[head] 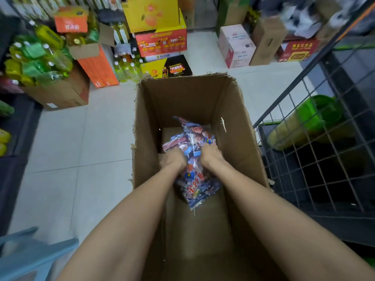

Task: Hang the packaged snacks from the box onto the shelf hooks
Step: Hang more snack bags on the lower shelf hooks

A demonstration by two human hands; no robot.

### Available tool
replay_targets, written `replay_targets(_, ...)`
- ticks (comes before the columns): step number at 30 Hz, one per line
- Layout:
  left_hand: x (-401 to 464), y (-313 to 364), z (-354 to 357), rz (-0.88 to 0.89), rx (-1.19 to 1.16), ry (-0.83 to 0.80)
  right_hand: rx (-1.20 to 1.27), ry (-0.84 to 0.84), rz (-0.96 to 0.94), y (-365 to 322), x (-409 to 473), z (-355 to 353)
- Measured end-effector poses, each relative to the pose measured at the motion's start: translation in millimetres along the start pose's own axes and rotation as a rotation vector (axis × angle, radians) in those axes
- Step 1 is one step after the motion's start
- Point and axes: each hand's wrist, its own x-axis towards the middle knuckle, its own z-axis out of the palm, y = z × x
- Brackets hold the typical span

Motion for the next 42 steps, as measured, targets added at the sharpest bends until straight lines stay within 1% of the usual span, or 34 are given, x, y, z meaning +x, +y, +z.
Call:
replay_targets(3,-24,17,-23,0.105,-0.027,0.044,0.071,0.025,-0.005,3,-27,-17)
replay_targets(5,-46,23,-38,0.225,-0.1,0.1,0.133,0.082,-0.025,3,-56,-25)
replay_targets(7,-73,21,-52,0.377,-0.238,0.148,0.198,0.158,-0.057,4,-92,-31)
replay_targets(9,-102,13,-67,0.514,-0.285,0.207,0.254,0.248,-0.093,7,-133,-34)
replay_targets(11,-132,3,-82,0.605,-0.337,0.296,0.281,0.347,-0.146,10,-176,-34)
replay_targets(14,-193,-8,-107,0.716,-0.555,0.358,0.2,0.552,-0.206,13,-245,-32)
replay_targets(16,-236,-11,-118,0.781,-0.638,0.368,0.127,0.686,-0.216,16,-290,-29)
replay_targets(21,-328,-8,-120,0.99,-0.572,0.432,0.044,0.857,-0.194,34,-388,-18)
replay_targets(22,-345,-6,-116,1.043,-0.553,0.409,0.072,0.879,-0.196,41,-406,-16)
replay_targets(23,-362,-4,-112,1.103,-0.525,0.372,0.154,0.88,-0.221,51,-421,-14)
replay_targets(24,-378,-2,-107,1.174,-0.487,0.333,0.302,0.858,-0.283,61,-437,-13)
replay_targets(26,-408,0,-93,1.308,-0.414,0.241,0.763,0.745,-0.393,81,-470,-14)
replay_targets(27,-421,1,-85,1.363,-0.368,0.194,0.997,0.739,-0.381,94,-482,-14)
replay_targets(28,-433,2,-75,1.422,-0.313,0.149,1.176,0.764,-0.309,109,-492,-14)
replay_targets(29,-443,4,-66,1.48,-0.253,0.11,1.28,0.799,-0.209,127,-501,-13)
replay_targets(31,-467,10,-45,1.567,-0.145,0.033,1.319,0.896,-0.061,166,-518,-3)
replay_targets(33,-492,16,-22,1.634,-0.051,0.002,1.42,0.988,-0.047,200,-541,13)
replay_targets(34,-507,18,-10,1.66,-0.016,-0.015,1.489,1.026,-0.082,215,-556,21)
replay_targets(36,-536,20,15,1.695,0.018,-0.058,1.608,1.015,-0.144,242,-587,36)
replay_targets(38,-562,24,42,1.711,-0.005,-0.111,1.641,0.96,-0.186,266,-619,50)
replay_targets(40,-590,26,73,1.734,-0.033,-0.183,1.628,0.981,-0.167,296,-651,65)
replay_targets(42,-605,29,94,1.722,0.011,-0.212,1.652,1.014,-0.125,313,-669,74)
